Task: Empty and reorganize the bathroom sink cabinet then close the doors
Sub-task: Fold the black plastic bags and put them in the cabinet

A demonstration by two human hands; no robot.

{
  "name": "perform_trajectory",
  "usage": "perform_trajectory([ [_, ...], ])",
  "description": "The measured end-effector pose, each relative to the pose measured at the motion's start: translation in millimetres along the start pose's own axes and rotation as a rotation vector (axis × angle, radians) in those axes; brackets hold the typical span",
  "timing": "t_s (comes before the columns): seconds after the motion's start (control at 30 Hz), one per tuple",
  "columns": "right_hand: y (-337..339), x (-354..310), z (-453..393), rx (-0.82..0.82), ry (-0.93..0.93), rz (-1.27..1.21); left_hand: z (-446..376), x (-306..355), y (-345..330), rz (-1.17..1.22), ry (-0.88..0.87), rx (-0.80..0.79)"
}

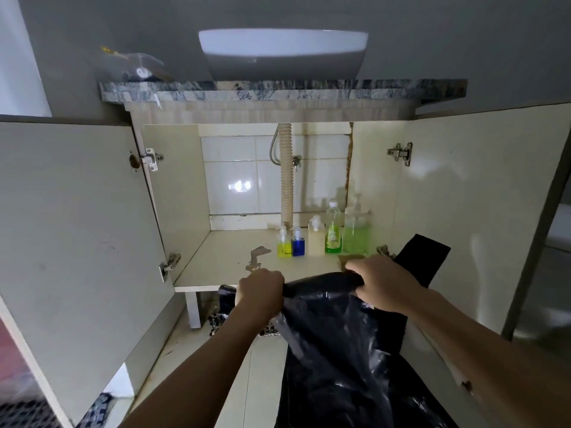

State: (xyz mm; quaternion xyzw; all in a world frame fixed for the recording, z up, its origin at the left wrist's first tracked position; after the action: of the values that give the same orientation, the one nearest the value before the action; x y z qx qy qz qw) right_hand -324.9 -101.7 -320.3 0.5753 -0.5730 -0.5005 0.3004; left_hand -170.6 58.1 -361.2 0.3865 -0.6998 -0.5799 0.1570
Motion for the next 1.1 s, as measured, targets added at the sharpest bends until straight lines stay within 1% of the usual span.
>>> perform_trajectory([
  [0.07, 6, 8, 1, -0.089, -0.039, 0.001, -7, 1, 8, 0.001, 0.031, 0.036],
  [0.1, 9, 14, 0, -0.107, -0.069, 0.016, -11, 2, 12, -0.006, 0.028, 0.055],
  [0.2, 10, 41, -11, -0.149, -0.158, 0.082, -23, 11, 15, -0.021, -0.031, 0.102],
  [0.27, 3, 60, -21, -0.23, -0.224, 0.125, -31, 21, 10, -0.031, -0.08, 0.093],
  [0.37, -13, 84, -33, -0.301, -0.241, 0.206, -45, 35, -2, -0.086, -0.146, 0.028],
  [0.43, -19, 94, -39, -0.287, -0.238, 0.29, -59, 39, -6, -0.134, -0.187, -0.01],
  [0.5, -20, 101, -45, -0.23, -0.254, 0.388, -75, 39, -3, -0.182, -0.205, -0.005],
  [0.63, -14, 109, -58, -0.038, -0.233, 0.517, -92, 42, 21, -0.211, -0.204, 0.06],
  [0.7, -11, 107, -57, 0.045, -0.217, 0.517, -88, 43, 27, -0.209, -0.209, 0.038],
  [0.77, -12, 103, -47, 0.107, -0.206, 0.525, -77, 45, 27, -0.216, -0.229, -0.028],
  [0.83, -19, 97, -28, 0.119, -0.188, 0.54, -59, 51, 24, -0.229, -0.281, -0.125],
  [0.9, -29, 91, -5, 0.041, -0.17, 0.52, -41, 59, 21, -0.26, -0.355, -0.273],
  [0.97, -41, 88, 18, -0.053, -0.197, 0.472, -23, 71, 12, -0.266, -0.401, -0.433],
  [1.03, -59, 90, 40, -0.162, -0.245, 0.478, -5, 83, -8, -0.235, -0.432, -0.572],
  [1.1, -87, 95, 60, -0.238, -0.269, 0.477, 16, 96, -35, -0.241, -0.46, -0.682],
])
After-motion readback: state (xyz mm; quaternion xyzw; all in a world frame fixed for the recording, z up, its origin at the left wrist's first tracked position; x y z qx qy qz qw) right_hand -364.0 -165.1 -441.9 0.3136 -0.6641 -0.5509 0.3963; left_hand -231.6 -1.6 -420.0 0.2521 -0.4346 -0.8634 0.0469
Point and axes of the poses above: each hand's wrist, its own z-axis away from the middle knuckle, its own y-axis out of the back of the hand, x = y × z, the point moved 1 cm from there along -z, towards the middle knuckle, and after that the axes turned 10 degrees about -z, right-handed, at the moved point
